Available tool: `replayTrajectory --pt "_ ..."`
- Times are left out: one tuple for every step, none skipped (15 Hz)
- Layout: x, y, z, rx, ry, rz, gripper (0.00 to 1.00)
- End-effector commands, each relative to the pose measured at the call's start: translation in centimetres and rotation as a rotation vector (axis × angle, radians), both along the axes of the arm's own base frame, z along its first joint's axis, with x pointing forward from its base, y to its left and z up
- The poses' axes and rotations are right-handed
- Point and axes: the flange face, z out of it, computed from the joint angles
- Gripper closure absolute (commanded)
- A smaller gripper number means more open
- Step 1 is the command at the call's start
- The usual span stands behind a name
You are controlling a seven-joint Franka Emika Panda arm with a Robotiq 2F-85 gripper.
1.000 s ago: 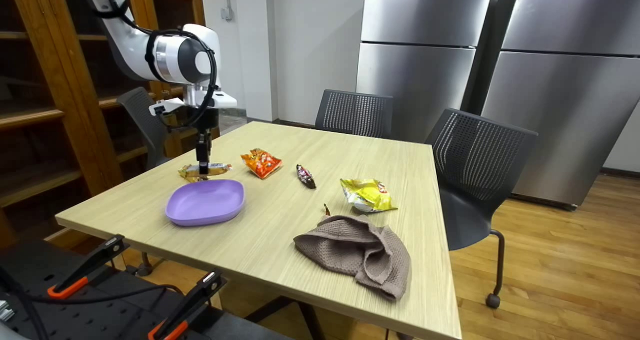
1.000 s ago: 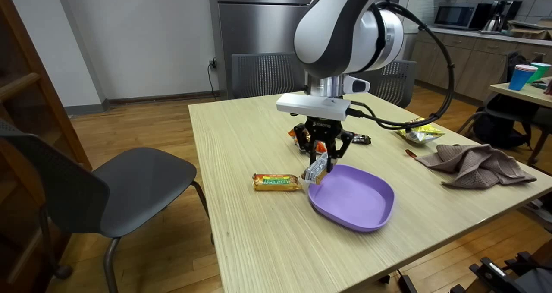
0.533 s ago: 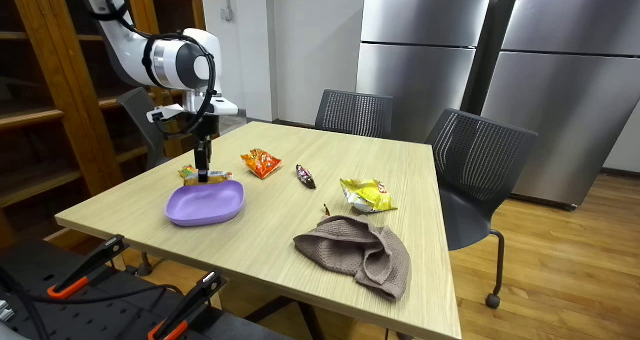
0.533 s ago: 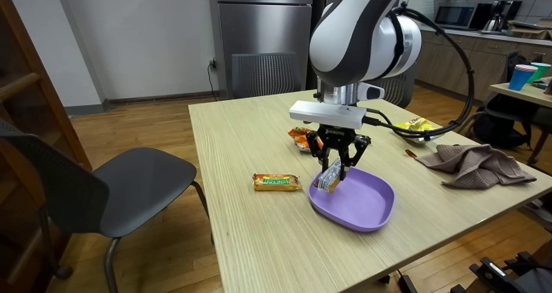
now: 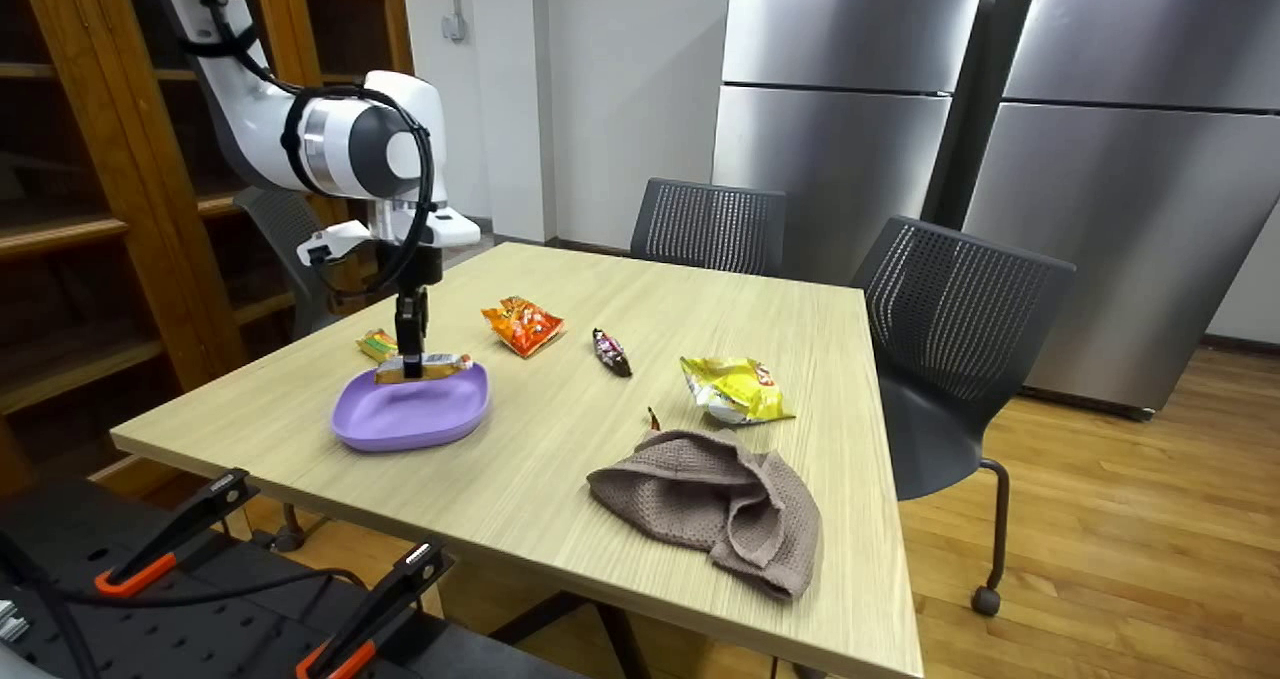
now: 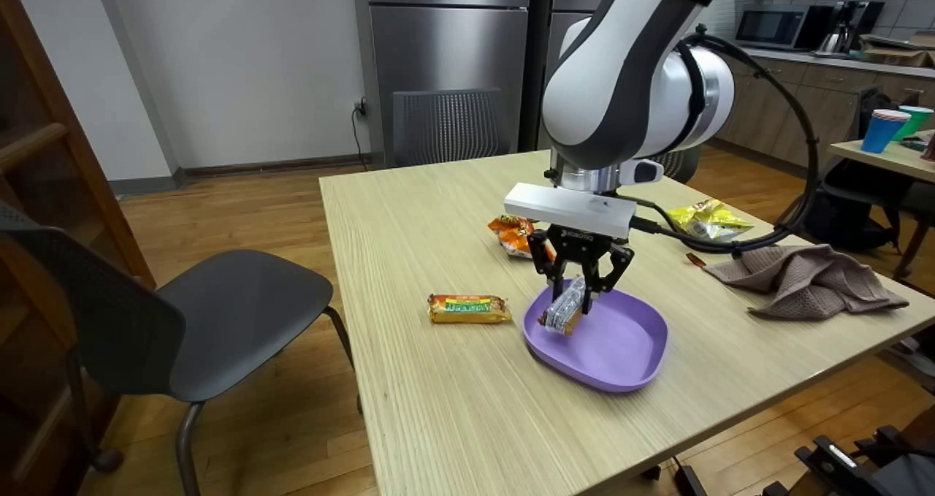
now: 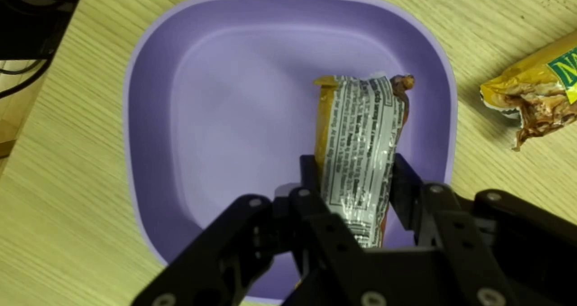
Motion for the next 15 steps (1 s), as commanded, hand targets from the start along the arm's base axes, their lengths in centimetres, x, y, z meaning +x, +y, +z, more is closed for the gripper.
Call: replayTrajectory --pt "0.1 -0.1 -0.2 0.046 -0.026 0.029 0.84" --pt "0.2 -0.1 -0.4 0.054 -0.03 0.036 0.84" --pt "0.3 -0.1 -0.6 0.062 -0.031 0.043 0.84" --pt "0.3 -0.1 -0.9 0.069 -0.031 0.05 0.84" --pt "0.4 -0.1 -1.0 0.077 -0.031 0.057 0.84" --pt "0.4 -0.2 -1.2 0.083 -0.03 0.062 0.84" --pt "0.4 -0.2 -1.3 0.089 -0.03 0.068 0.84" --pt "0.4 -0.2 -1.5 0.093 -0.028 0.074 0.84" --pt "0.5 -0.2 -1.6 0.096 -0.026 0.08 0.84" --pt "0.5 -0.2 -1.6 0.098 -0.025 0.086 0.84" --pt "0.5 -0.1 -1.5 0.104 -0.025 0.095 0.83" --pt "0.5 0.0 -1.2 0.112 -0.032 0.119 0.34" --pt "0.4 0.2 -0.8 0.11 -0.035 0.137 0.31" --pt "0.4 0.3 -0.4 0.101 -0.036 0.147 0.26" --pt "0.3 0.4 0.0 0.099 -0.037 0.156 0.17"
